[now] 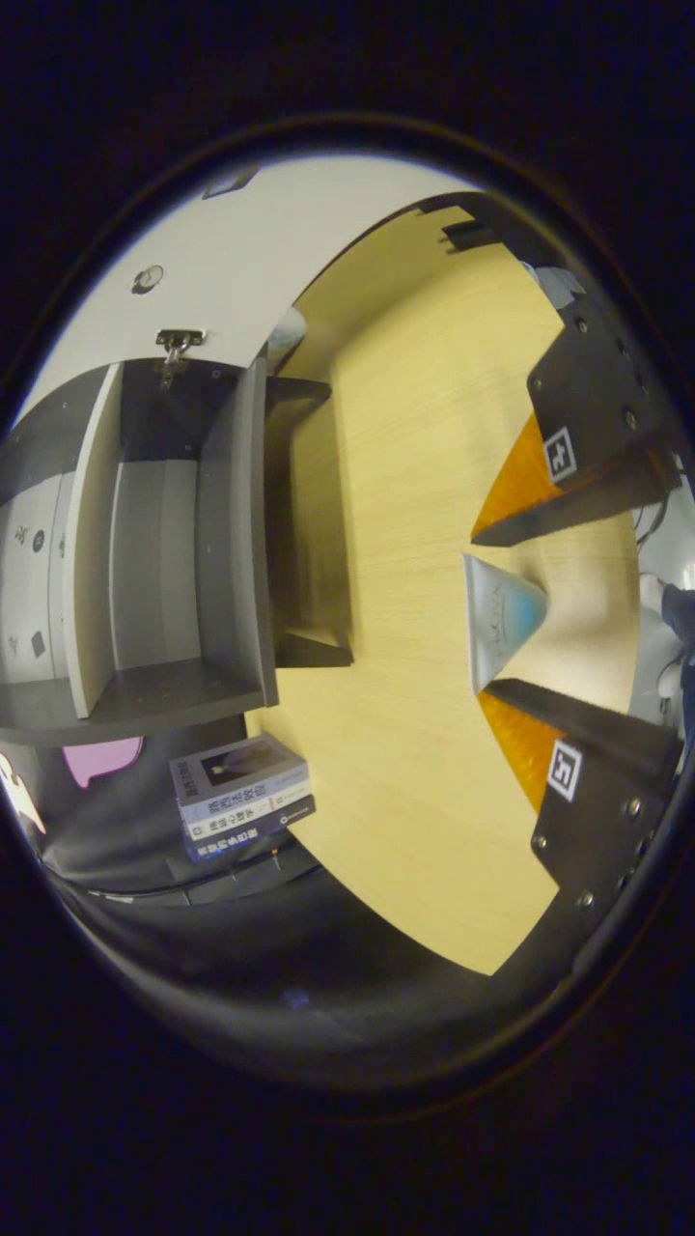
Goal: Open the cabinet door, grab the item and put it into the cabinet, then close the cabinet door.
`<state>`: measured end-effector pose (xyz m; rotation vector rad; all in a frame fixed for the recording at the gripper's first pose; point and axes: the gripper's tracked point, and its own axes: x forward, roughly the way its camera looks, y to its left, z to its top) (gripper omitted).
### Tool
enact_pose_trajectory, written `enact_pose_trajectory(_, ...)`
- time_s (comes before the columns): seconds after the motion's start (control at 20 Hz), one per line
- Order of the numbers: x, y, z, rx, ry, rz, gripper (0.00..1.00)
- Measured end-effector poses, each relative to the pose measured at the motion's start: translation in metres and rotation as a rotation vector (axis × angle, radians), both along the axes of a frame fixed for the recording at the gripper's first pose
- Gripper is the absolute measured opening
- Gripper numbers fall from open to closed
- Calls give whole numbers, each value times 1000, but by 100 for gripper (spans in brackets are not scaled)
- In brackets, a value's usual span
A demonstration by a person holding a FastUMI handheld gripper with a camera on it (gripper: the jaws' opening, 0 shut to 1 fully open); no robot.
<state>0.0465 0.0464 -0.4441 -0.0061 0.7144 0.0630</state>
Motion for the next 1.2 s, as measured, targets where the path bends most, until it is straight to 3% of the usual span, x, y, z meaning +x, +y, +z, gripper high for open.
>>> enact_pose_trajectory(0.1, 1, -1, 0, -8, -2, -2, 52)
enact_pose_trajectory(0.45, 10, -7, 51, 19, -65, 23, 52)
enact_pose_trajectory(0.95, 67, -35, 253, 9, -341, 29, 51)
enact_pose_trajectory(1.2, 115, -37, 318, -5, -440, 65, 51)
